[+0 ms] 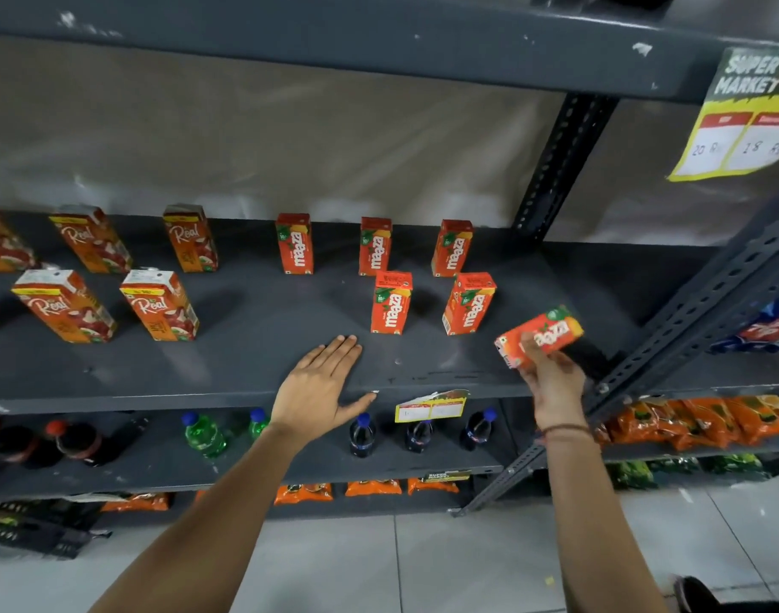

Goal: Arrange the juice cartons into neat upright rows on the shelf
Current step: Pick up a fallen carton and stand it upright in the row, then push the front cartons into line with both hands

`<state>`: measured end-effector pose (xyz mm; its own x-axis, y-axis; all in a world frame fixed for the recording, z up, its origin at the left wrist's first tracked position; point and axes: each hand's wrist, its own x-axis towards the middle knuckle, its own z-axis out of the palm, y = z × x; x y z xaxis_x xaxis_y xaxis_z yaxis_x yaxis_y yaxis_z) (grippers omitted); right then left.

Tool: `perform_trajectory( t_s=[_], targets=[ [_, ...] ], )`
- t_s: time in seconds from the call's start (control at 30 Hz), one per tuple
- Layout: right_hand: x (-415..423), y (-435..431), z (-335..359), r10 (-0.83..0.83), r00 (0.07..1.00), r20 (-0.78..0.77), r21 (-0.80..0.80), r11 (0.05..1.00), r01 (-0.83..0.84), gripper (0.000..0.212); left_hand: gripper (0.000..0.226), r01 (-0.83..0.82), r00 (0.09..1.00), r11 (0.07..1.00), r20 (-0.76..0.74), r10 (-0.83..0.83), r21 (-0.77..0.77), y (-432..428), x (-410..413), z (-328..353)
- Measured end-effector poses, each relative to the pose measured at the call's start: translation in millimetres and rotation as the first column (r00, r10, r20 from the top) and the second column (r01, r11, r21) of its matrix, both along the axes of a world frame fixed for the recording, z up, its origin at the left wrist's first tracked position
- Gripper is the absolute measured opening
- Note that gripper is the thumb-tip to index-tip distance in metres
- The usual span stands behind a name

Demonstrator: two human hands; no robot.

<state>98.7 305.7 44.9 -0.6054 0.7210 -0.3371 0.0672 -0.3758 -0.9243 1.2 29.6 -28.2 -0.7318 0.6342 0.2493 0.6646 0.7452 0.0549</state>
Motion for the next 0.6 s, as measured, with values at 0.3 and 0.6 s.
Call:
perform_trajectory(
  t_s=[0.3, 0.6],
  targets=[
    [-60, -101, -9, 0.515, 0.857, 0.006, 0.456, 0.762, -0.461, 0.043, 0.064, -0.044, 0.999, 0.988, 0.002, 0.044, 0.146, -33, 9, 2],
    [-136, -186, -18, 0.644, 0.7, 0.309, 0.719, 0.324, -0.616, 0.05, 0.055, -0.156, 0.988, 0.953, 0.053, 0.148, 0.26, -72, 19, -8]
  ],
)
